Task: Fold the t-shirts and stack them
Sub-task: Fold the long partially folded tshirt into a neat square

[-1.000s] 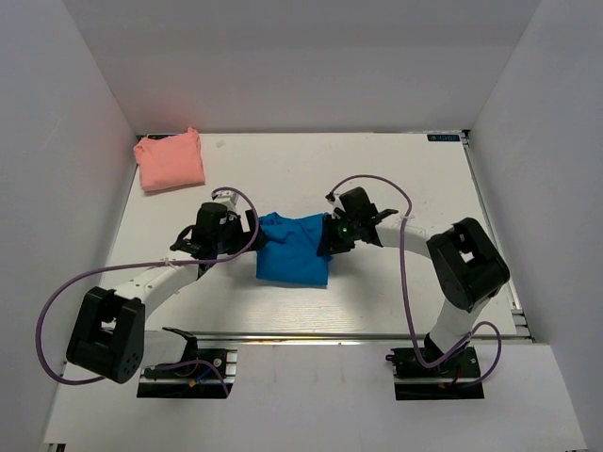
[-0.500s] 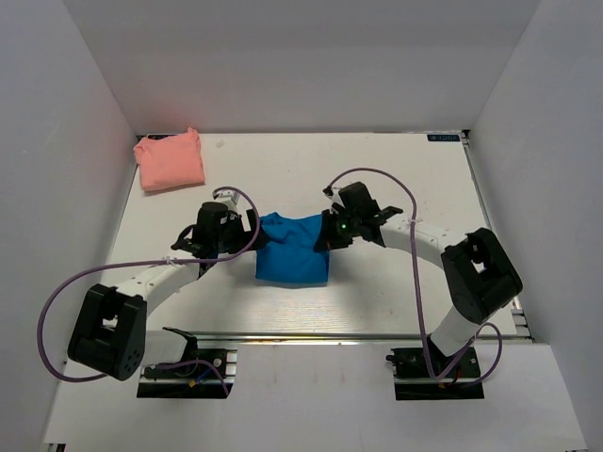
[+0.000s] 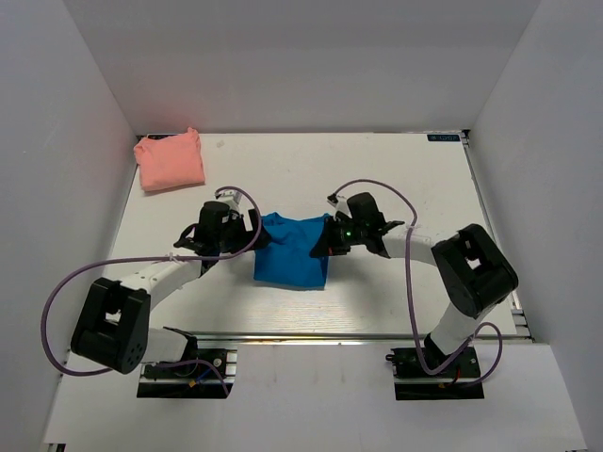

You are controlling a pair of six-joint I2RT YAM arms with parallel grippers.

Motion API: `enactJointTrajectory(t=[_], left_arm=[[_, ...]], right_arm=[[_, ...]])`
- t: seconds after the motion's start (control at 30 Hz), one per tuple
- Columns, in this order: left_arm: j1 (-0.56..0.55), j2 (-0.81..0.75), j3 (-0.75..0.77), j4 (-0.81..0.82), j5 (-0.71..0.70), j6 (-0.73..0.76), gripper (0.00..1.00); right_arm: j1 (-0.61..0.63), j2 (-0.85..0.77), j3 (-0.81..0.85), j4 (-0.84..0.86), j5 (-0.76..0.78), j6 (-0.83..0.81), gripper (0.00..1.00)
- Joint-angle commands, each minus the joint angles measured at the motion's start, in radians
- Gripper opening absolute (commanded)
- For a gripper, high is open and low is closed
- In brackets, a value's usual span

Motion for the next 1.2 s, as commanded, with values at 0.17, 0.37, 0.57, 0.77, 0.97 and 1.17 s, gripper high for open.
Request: enactJointTrajectory(t=[0.17,0.37,0.57,0.77,0.97,1.17], left_arm=[[0.001,0.042,0.067,0.008,-0.02,-0.005,1.0],[0.001,0.093,0.099,0.008,-0.02,-0.005,1.0],[0.001,0.105,0.109,0.017,-0.002,-0.005,1.0],[0.001,0.105,0.109,0.027,-0.011,0.016,0.86],[0.001,0.114,0.118,0.056,-0.02,0.016,0.73],[0.001,0.167,0.145,0.056,-0.011,0.016,0.61]], right_arm=[[-0.087,0.093,-0.059,0.057,-0.016,0.01,0.0],[-0.097,0.088,-0.029,0.023,-0.057,-0.064,0.31],[-0.097,-0.003,0.038,-0.055,-0.063,-0.121,0.6],[-0.097,-0.053,0.087,-0.156,0.015,-0.139,0.64],[-0.1,-0.03,0.119,-0.193,0.084,-0.115,0.64],[-0.097,0.052,0.21,-0.214,0.115,-0.127,0.56]])
